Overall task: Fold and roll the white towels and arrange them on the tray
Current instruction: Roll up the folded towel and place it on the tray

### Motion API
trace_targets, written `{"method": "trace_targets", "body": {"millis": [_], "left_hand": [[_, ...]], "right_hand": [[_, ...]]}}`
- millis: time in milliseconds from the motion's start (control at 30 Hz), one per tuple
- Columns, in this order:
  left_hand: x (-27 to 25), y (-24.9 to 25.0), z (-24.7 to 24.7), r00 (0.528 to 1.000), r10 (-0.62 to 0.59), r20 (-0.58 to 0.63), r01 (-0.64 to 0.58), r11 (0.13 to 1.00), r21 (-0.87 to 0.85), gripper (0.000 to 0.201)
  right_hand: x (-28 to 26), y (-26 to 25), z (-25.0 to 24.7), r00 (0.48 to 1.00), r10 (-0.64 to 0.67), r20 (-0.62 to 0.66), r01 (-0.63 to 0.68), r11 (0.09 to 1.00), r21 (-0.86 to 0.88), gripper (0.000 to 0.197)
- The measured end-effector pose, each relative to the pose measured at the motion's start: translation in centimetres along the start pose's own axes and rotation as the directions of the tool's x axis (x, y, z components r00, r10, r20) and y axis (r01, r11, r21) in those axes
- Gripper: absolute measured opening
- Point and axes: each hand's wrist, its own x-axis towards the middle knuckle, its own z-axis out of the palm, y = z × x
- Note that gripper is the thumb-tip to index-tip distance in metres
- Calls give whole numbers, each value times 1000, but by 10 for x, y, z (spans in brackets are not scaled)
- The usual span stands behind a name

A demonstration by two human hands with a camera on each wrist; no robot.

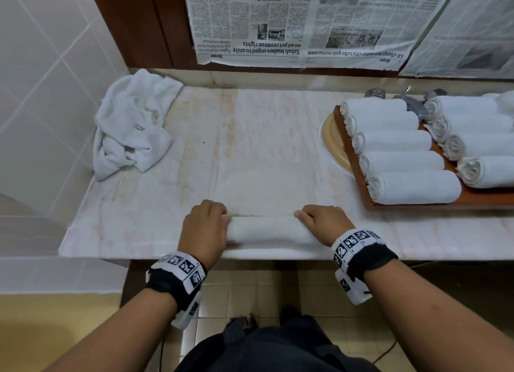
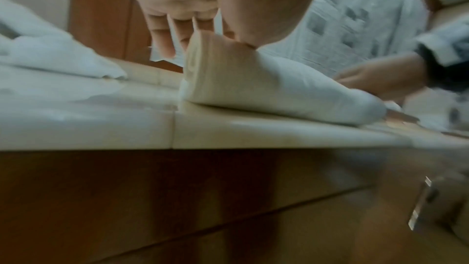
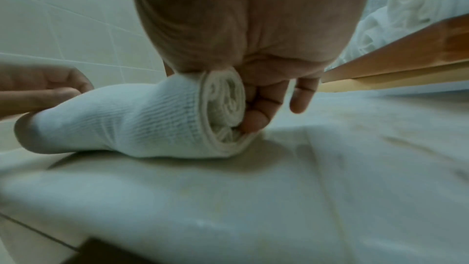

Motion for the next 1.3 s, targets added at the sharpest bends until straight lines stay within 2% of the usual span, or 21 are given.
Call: {"method": "trace_targets", "body": {"millis": [33, 100, 167, 267, 333, 400, 500, 533, 633, 700, 767, 833, 867, 933, 967, 1033, 1133, 1233, 1300], "left_hand": [[-3, 2, 2, 995, 100, -17, -100, 995, 25, 29], [-6, 0, 7, 965, 260, 37, -263, 962, 76, 49], [-7, -8, 12, 943, 310, 118, -326, 933, 154, 66], [2, -18, 11, 931, 310, 191, -340, 928, 153, 69], [11, -18, 9, 924, 316, 213, -346, 931, 119, 72], [19, -15, 6, 928, 296, 226, -322, 942, 89, 82], [29, -12, 1, 930, 186, 317, -208, 978, 35, 92], [32, -11, 1, 929, 150, 339, -166, 986, 19, 87], [39, -8, 1, 923, 87, 374, -54, 994, -99, 74], [42, -9, 2, 919, 81, 385, -13, 985, -174, 65], [45, -8, 1, 912, 37, 409, 40, 983, -177, 54], [47, -3, -4, 905, -27, 424, 46, 998, -34, 46], [48, 2, -6, 908, -38, 417, 2, 996, 86, 43], [45, 14, -6, 936, 14, 352, -107, 964, 245, 30], [40, 20, -6, 946, 70, 317, -156, 955, 252, 25], [26, 26, 0, 934, 235, 269, -299, 926, 229, 32], [7, 19, 19, 879, 379, 290, -458, 841, 287, 66], [12, 14, 21, 888, 341, 309, -435, 841, 321, 70], [26, 15, 14, 886, 312, 343, -414, 866, 279, 74]], "right_hand": [[3, -2, -1, 1000, 21, 20, -20, 999, -31, 44], [8, -8, -3, 996, 68, 50, -64, 994, -86, 43], [10, -13, -2, 994, 103, 30, -99, 987, -128, 37], [4, -19, 5, 988, 117, -104, -135, 973, -188, 26], [-2, -18, 13, 961, 67, -267, -105, 986, -130, 15], [-11, -15, 21, 911, -63, -407, 32, 996, -81, 13], [-29, -8, 42, 825, -286, -488, 195, 954, -229, 22], [-36, -7, 46, 820, -303, -485, 201, 947, -251, 26], [-48, -2, 51, 879, -280, -386, 168, 940, -298, 57], [-46, -3, 45, 912, -268, -310, 178, 940, -290, 62], [-38, -4, 36, 941, -246, -234, 193, 954, -231, 64], [-28, -4, 26, 961, -230, -154, 195, 957, -213, 69], [-24, -5, 21, 966, -228, -126, 195, 954, -228, 72], [-15, -8, 12, 973, -219, -74, 195, 949, -248, 69], [-11, -9, 10, 975, -214, -54, 196, 952, -234, 62], [-2, -10, 5, 977, -213, -17, 206, 961, -182, 46], [9, -12, -5, 976, -205, 77, 215, 964, -154, 43], [15, -22, -12, 972, -220, 88, 236, 933, -273, 40], [12, -30, -10, 963, -268, -6, 253, 916, -311, 29]]}}
